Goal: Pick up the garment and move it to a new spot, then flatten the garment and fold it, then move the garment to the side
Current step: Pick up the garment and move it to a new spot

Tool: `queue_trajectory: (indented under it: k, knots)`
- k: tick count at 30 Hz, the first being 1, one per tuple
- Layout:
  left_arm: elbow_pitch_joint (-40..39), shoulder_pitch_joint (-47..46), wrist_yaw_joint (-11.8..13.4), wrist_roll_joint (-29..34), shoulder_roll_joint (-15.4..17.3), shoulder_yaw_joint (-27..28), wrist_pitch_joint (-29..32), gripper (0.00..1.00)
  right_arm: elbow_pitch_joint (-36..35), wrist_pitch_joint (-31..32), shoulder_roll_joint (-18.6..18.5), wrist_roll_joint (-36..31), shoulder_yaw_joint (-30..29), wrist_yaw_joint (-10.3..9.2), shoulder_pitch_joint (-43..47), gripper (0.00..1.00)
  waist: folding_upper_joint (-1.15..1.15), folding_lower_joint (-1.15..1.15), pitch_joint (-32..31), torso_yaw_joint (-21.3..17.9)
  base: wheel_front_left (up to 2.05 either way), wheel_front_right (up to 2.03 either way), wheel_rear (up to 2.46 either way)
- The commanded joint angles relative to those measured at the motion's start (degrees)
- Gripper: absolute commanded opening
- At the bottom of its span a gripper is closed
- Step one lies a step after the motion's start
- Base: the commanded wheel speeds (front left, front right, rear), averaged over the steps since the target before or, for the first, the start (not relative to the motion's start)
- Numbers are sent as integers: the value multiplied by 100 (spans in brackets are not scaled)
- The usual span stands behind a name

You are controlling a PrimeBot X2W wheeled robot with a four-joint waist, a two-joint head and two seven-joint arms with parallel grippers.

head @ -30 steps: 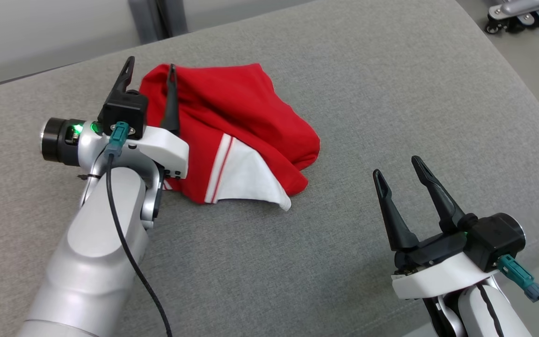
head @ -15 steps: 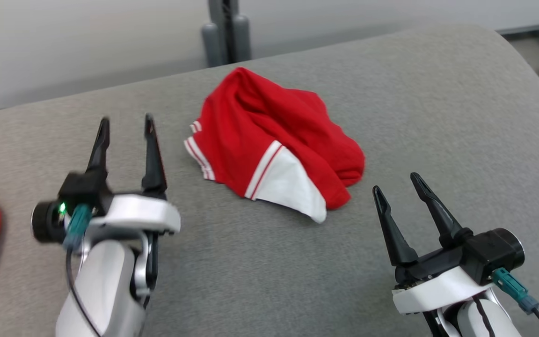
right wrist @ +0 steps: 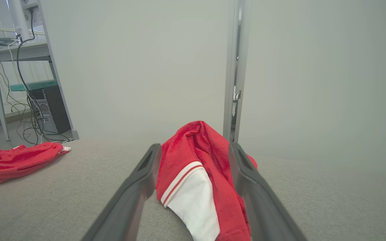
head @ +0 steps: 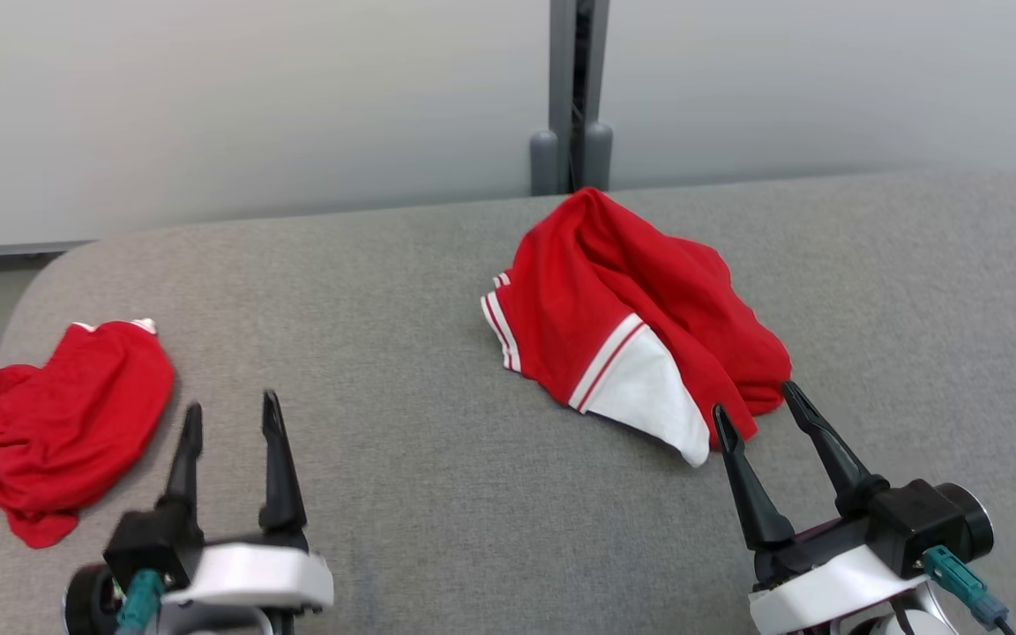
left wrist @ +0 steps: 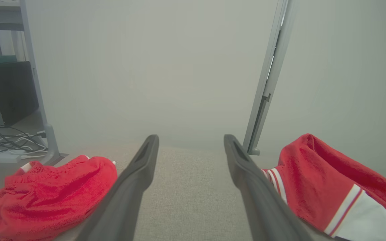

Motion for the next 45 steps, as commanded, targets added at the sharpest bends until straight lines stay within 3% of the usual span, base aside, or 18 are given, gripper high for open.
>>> queue_trajectory:
  k: [1,12,20,31,45]
  knots:
    - [-26,150,-69,16,8,-29,-24,100,25,-31,-36,-29,-31,-1,69,100,0,0,-200,183,0,0,0]
    - [3,991,-377,389,-5,-48,-25,100,123,-31,-35,30,-194,-1,500,100,0,0,-602,168,0,0,0]
    - [-285,1358,-299,832,-13,71,-24,100,275,-31,-32,127,-125,-1,737,100,0,0,-651,-40,0,0,0]
    - [-310,1457,-36,844,-16,72,-25,100,368,-31,-34,225,-74,-1,642,100,0,0,-592,-228,0,0,0]
    - [-171,1319,-86,820,-16,22,-25,100,378,-31,-35,198,-104,-1,555,100,0,0,-515,-261,0,0,0]
